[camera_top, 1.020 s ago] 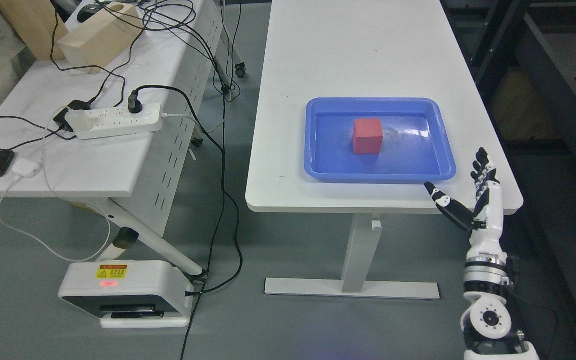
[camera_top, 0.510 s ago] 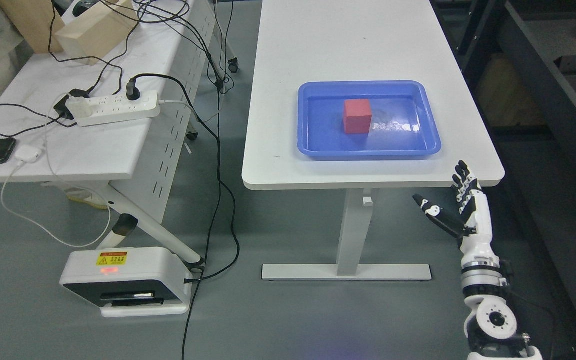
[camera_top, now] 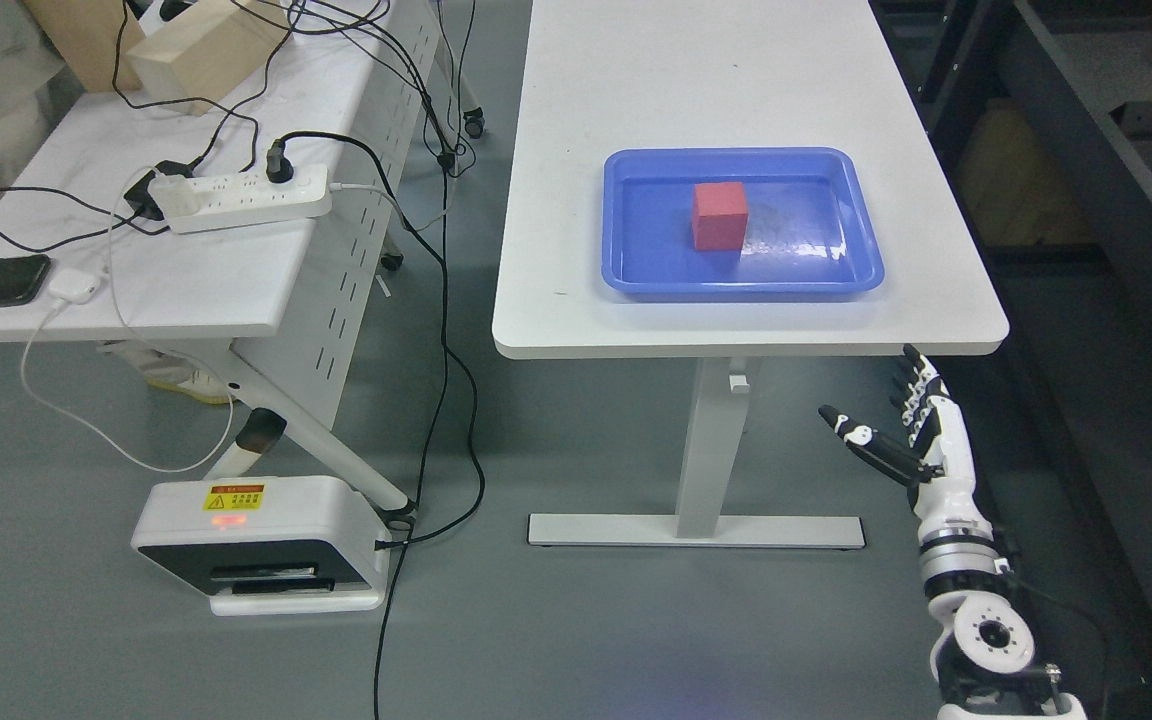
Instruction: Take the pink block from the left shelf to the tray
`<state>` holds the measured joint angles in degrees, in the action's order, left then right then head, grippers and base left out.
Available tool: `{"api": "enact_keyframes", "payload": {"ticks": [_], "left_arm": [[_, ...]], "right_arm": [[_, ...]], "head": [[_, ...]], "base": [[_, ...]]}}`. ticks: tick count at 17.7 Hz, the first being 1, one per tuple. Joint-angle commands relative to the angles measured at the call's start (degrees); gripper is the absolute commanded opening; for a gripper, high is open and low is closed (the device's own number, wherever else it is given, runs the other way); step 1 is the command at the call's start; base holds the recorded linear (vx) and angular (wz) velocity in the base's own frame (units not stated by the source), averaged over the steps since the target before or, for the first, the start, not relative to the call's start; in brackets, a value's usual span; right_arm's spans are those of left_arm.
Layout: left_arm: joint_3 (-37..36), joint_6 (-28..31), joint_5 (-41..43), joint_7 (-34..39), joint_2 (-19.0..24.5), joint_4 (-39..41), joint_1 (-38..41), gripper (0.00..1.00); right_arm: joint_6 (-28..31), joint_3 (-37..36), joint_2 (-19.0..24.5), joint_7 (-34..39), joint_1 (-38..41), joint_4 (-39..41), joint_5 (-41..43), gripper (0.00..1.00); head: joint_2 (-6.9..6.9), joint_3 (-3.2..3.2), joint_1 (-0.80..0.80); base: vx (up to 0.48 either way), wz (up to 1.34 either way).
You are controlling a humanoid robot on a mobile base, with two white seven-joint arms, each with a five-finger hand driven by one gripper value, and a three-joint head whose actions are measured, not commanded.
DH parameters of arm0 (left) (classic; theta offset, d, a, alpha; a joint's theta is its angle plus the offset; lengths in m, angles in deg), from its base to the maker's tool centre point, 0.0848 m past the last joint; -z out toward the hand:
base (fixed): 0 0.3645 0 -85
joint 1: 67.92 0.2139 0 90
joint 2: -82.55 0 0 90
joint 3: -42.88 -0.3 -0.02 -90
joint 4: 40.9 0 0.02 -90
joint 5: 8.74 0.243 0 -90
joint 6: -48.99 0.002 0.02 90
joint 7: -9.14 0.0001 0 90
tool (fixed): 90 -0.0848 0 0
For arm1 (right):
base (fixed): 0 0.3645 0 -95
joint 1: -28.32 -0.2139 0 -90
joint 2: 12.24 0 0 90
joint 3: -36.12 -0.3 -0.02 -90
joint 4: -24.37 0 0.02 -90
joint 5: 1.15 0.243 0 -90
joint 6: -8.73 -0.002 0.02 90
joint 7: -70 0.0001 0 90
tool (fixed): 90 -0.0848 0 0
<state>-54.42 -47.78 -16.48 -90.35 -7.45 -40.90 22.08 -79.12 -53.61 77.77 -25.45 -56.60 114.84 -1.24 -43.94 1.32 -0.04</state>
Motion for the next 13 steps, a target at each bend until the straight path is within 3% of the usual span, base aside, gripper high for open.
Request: {"api": "enact_keyframes", "payload": {"ticks": [1,13], "left_arm": [[0.0,0.0,0.0,0.0,1.0,1.0,1.1,1.0],[0.0,0.0,0.0,0.0,1.0,1.0,1.1,1.0]], "right_arm": [[-0.1,1.6,-1.0,0.1,-0.4,-0.6,-0.6,0.99],[-0.1,1.8,-1.0,0.1,-0.6,-0.7,-0.6,0.99]], "head": [[0.0,0.0,0.0],[0.0,0.0,0.0]], "base": [[-0.021,0.0],[0.0,0.0]]}}
